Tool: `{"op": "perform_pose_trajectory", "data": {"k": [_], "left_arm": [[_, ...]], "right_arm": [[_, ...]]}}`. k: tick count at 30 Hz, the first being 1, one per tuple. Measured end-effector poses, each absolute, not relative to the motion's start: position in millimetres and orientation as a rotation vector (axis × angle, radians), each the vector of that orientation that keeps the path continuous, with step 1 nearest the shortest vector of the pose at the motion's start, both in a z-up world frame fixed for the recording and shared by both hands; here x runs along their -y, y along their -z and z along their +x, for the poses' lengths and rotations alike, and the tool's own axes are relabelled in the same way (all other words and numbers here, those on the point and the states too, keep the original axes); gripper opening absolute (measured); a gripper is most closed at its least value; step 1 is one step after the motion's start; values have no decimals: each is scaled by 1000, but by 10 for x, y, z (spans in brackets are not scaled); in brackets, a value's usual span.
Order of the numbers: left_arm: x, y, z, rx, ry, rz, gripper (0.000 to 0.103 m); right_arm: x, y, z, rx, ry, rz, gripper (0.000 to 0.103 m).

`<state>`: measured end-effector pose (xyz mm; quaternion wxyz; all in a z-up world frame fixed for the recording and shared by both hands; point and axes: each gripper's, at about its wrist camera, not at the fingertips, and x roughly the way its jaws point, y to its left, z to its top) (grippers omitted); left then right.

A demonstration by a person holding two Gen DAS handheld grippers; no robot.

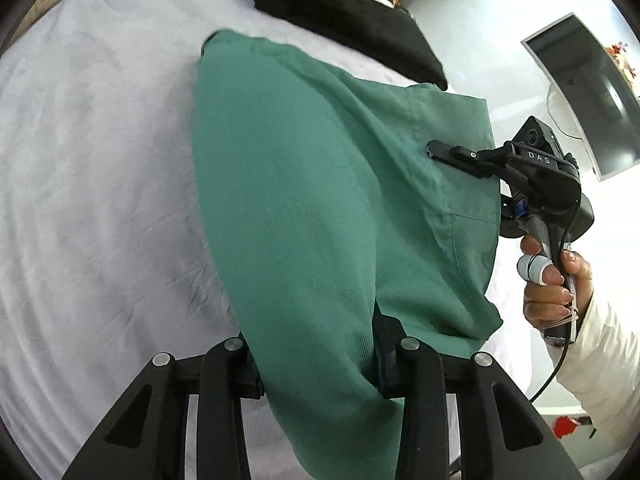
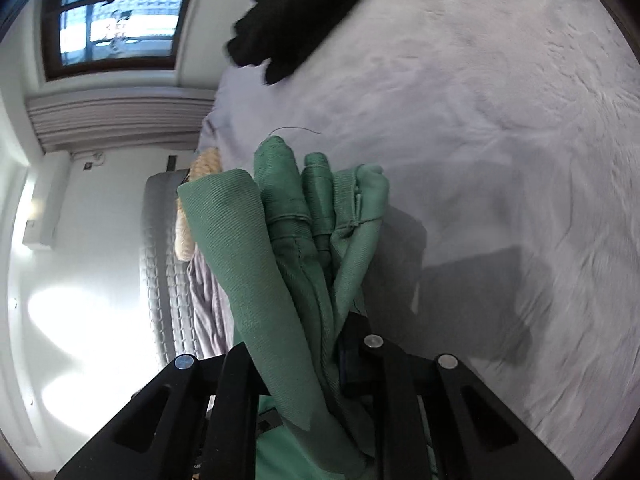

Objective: Fold large clothes
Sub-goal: 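Grasp the jacket's folded edge with both grippers and lift it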

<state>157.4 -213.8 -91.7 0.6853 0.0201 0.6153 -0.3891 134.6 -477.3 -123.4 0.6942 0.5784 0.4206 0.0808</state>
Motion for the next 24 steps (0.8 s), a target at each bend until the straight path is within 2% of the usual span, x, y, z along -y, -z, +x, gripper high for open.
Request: {"op": "perform_pose_trajectory", "data": {"k": [9,14,16,17,19,20,21,22,23,24], "left_arm": [[1172,684,1145,-1369,857,75,39],[605,915,805,-1436,764,139,40],[439,1119,695,-1461,693,205,47],[353,1255,649,-1487,645,249,47],[211,1370,615,-1529,629,243,49],[142,1325,616,-1522,641,214,49],[113,1270,623,-1508,649,208,49],[86,1163,642,-1470,658,220,49],[36,1102,656,-1443,658,227,49],[-8,1026,681,-1409,654,227,56]], "right_arm": [[3835,986,1046,-943,-250,1283,16],[3073,1357,857,-1036,-227,1335,16],[2870,1547,831,-1096,-190,1329,16],[2779,1654,809,-1136,-138,1309,17],[2784,1747,740,-1158,-40,1317,23],[2815,1734,686,-1168,2,1334,29],[2839,1706,677,-1175,21,1323,42],[2868,1577,630,-1185,69,1254,51],[2883,1473,594,-1186,103,1192,66],[2892,1366,552,-1183,135,1127,66]]}}
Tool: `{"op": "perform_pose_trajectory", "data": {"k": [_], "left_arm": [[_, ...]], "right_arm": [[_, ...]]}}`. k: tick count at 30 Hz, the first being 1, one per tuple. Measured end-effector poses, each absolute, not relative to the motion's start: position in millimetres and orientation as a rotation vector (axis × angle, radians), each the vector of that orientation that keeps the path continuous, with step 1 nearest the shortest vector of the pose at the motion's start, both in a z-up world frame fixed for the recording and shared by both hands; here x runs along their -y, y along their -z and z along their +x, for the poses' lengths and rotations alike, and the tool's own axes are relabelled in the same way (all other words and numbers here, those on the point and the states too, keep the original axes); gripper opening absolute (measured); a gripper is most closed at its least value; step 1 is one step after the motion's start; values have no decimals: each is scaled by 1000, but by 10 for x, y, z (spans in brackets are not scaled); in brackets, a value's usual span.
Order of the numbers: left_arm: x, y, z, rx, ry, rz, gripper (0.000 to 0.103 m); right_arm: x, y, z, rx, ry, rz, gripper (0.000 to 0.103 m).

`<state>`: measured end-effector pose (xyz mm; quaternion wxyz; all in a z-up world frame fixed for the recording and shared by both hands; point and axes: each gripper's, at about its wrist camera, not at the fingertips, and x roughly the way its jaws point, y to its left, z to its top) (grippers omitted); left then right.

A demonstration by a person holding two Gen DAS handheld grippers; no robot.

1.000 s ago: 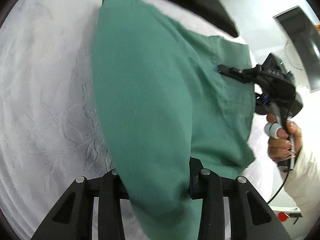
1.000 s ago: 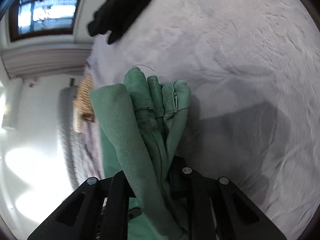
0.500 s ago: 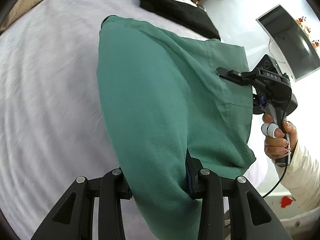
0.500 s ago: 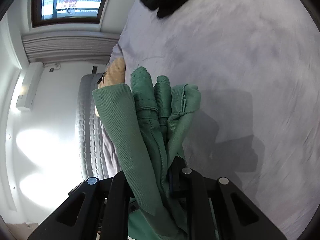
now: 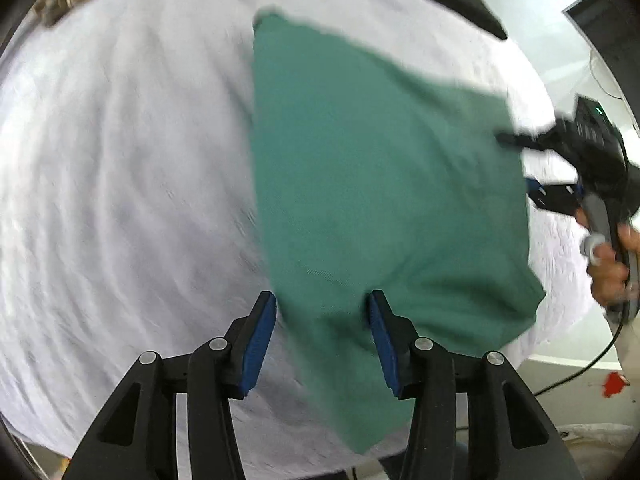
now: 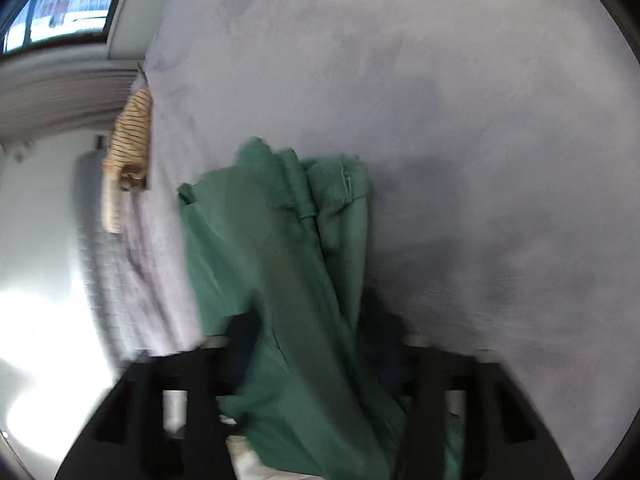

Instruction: Fold large clothes

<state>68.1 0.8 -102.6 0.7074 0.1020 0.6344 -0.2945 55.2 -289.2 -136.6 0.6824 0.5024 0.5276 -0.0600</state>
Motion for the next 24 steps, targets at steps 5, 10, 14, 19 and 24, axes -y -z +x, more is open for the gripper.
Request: {"op": "perform_pose_trajectory", "data": {"k": [5,10,14,19,24], "left_arm": [[73,920,991,-1319,581,158,74],[241,1144,1078,-1329,520,208,74],[269,1203,1044,-1334,521,244,74],[327,1182,1016,-1344,525,254,74],[213,996,832,-1325,556,342,74]], "right_arm": [[2776,1118,629,-1197,117,995,33],[2718,1042,698,-1233,154,842,4],[2889,1250,730,-1266,212,813,3],[3018,1601,732,-1317,219,856,3],[3097,1447,618,-1301,235,905,5]]}}
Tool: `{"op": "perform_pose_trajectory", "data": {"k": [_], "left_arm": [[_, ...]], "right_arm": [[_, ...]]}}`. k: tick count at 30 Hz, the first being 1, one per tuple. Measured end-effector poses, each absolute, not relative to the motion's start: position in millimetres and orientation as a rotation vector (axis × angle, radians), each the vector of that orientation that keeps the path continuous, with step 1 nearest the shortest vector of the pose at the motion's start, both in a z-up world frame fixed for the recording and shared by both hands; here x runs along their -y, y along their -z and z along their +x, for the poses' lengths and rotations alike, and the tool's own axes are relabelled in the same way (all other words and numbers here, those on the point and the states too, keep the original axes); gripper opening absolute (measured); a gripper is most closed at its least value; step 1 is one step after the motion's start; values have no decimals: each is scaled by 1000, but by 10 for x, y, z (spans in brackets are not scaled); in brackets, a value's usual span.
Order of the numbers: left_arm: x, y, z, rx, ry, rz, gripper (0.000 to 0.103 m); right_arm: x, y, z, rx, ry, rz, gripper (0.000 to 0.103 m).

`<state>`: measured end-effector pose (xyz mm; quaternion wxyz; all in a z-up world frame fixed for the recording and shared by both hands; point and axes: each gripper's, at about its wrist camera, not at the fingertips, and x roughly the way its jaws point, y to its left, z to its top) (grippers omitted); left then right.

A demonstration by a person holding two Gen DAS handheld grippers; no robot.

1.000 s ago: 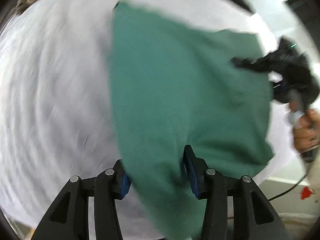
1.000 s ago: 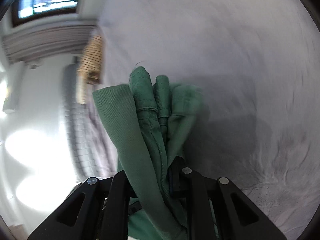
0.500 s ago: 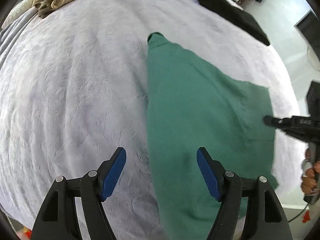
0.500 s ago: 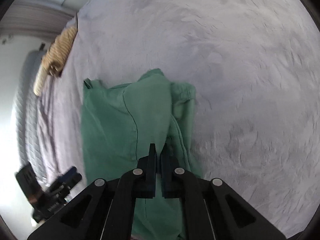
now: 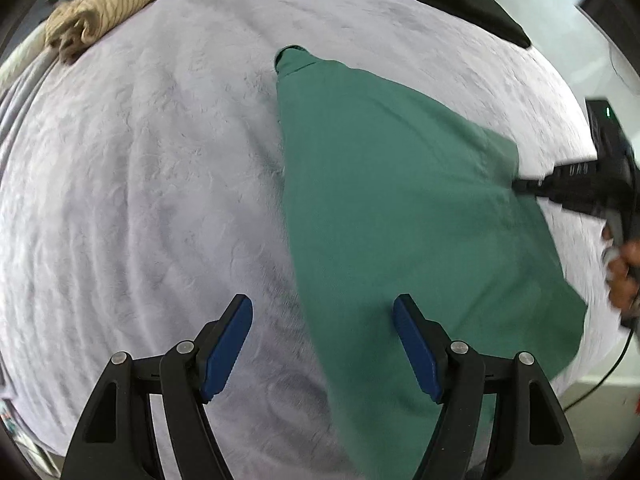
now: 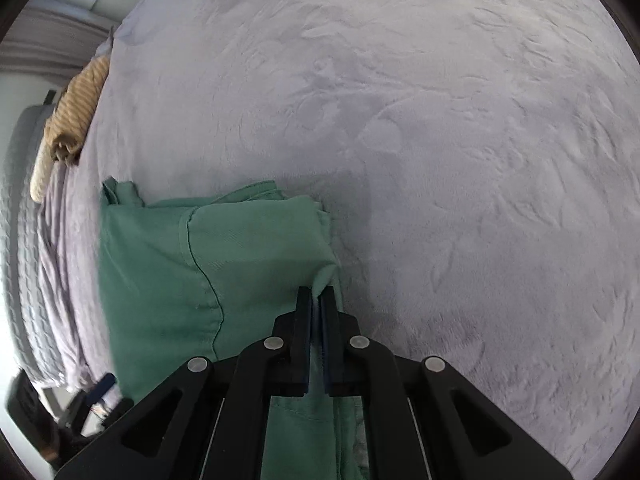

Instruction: Fold large clothes

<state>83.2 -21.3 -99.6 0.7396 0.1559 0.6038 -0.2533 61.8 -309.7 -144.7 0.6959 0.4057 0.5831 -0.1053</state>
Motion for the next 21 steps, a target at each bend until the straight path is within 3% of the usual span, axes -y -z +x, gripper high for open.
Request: {"op": "perform_pose_trajectory", "data": {"k": [11,13,21], "left_arm": [[-62,1207,299,-1441,711,455,75],[-120,1264,241,-1431,691,460,86],[-219,1278,257,-1462,648,380,86]], "right_arm": [[2620,703,50,-1279,147,809,5],[2498,633,-79,-1273,109,812,5],[1938,873,-253,-1435,107,650,5]]}}
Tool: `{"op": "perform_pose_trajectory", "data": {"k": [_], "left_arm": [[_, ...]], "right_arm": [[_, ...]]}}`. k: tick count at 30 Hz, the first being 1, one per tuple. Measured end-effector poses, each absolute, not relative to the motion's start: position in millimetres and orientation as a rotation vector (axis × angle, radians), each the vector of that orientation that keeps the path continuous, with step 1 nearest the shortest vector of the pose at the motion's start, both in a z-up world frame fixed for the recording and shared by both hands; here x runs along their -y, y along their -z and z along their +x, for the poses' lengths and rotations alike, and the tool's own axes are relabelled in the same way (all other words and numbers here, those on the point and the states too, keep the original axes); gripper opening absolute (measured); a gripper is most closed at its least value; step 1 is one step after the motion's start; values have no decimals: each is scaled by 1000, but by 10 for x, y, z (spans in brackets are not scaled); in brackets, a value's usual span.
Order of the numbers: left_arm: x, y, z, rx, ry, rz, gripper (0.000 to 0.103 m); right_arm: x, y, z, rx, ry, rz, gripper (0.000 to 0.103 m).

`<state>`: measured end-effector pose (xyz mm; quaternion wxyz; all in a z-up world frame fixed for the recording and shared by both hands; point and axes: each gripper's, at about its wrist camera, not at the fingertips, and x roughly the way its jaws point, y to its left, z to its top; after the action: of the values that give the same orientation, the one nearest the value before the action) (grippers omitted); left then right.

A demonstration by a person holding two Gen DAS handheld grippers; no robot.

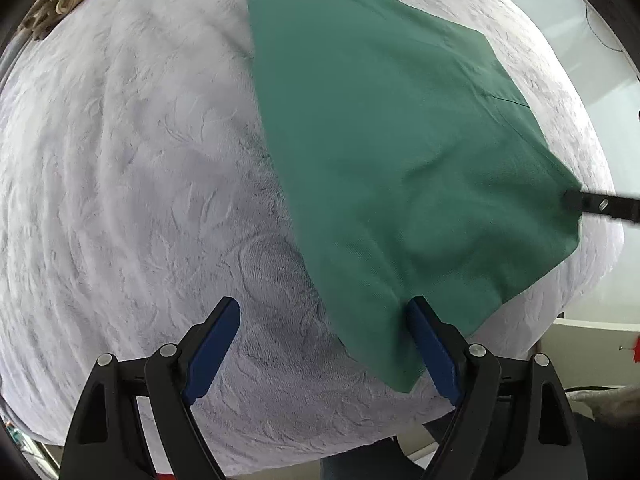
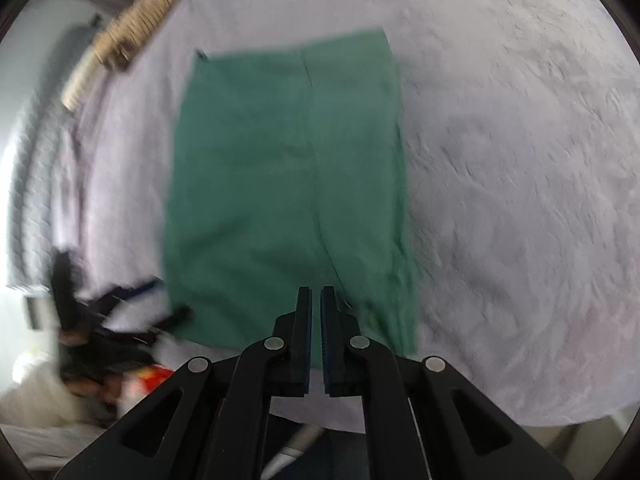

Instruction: Fold large clothes

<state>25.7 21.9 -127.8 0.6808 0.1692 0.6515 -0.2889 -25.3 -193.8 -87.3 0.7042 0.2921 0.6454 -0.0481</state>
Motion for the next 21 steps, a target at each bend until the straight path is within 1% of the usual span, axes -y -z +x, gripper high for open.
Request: {"op": "perform_pose_trajectory", "data": {"k": [6,14,21], "left_arm": [[-244,1246,267,-1475,635,367,86],[-282,1186,212,-1482,622,354,86],[-411,1099,200,-1471,618,357,86]], "right_arm": [[1960,1206,-427,-1535,200,654,5],[2045,1269,-511,-1532,243,701,5],[2057,1492,-513,-1532,267,764,3]]}}
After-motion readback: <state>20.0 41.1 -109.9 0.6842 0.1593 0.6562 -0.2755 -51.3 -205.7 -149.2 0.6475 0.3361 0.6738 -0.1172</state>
